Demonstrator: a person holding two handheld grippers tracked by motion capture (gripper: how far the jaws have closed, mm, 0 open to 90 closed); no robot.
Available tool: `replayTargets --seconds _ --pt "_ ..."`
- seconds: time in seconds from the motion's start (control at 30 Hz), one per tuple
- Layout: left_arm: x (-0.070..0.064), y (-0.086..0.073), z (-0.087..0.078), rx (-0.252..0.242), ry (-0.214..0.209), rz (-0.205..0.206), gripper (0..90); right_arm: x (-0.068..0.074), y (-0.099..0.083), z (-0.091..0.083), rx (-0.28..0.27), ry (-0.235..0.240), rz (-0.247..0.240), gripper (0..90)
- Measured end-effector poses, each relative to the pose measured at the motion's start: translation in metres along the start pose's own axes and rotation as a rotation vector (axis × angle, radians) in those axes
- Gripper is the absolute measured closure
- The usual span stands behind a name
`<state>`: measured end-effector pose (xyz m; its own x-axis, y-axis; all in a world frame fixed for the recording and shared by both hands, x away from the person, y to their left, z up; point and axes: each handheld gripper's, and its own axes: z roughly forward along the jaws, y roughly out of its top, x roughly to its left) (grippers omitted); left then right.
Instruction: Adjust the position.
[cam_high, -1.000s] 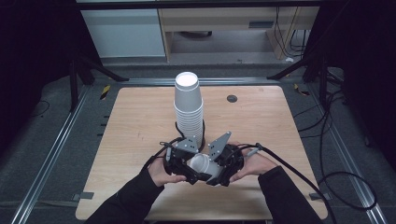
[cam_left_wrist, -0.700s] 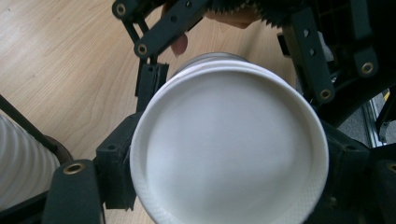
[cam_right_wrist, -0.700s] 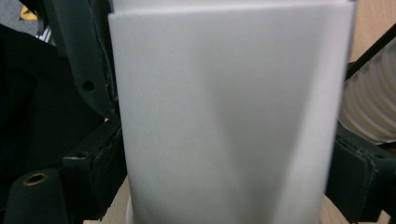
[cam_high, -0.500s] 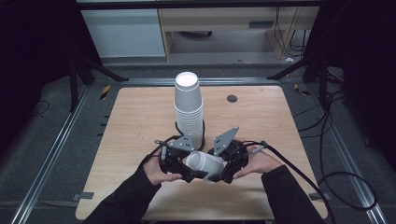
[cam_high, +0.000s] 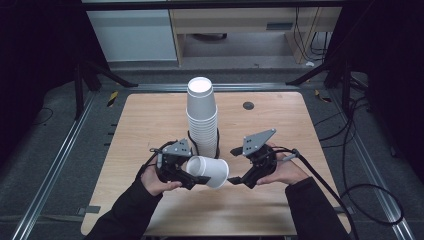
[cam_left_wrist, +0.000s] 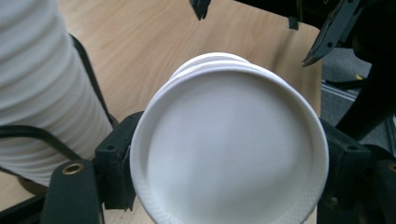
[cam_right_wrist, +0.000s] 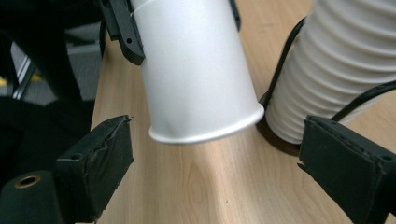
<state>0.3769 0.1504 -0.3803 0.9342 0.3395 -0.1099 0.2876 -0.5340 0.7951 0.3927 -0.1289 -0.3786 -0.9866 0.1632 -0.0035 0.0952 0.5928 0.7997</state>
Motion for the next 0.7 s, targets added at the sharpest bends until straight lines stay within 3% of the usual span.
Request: replayTargets --seconds 0.17,0.37,0.7 --pt "0.004 0.002 -0.013 -0.075 0.013 -0.024 22.6 0.000 -0.006 -0.009 -0.062 -0.025 0.043 9.3" --pt "0.003 0.006 -0.019 -0.130 0.002 -0.024 22.5 0.001 -0.009 -0.010 -0.073 -0.031 0.057 9.0" --pt "-0.003 0.015 -0.020 -0.189 -0.038 0.005 22.5 0.002 -0.009 -0.002 -0.099 0.042 0.078 7.3"
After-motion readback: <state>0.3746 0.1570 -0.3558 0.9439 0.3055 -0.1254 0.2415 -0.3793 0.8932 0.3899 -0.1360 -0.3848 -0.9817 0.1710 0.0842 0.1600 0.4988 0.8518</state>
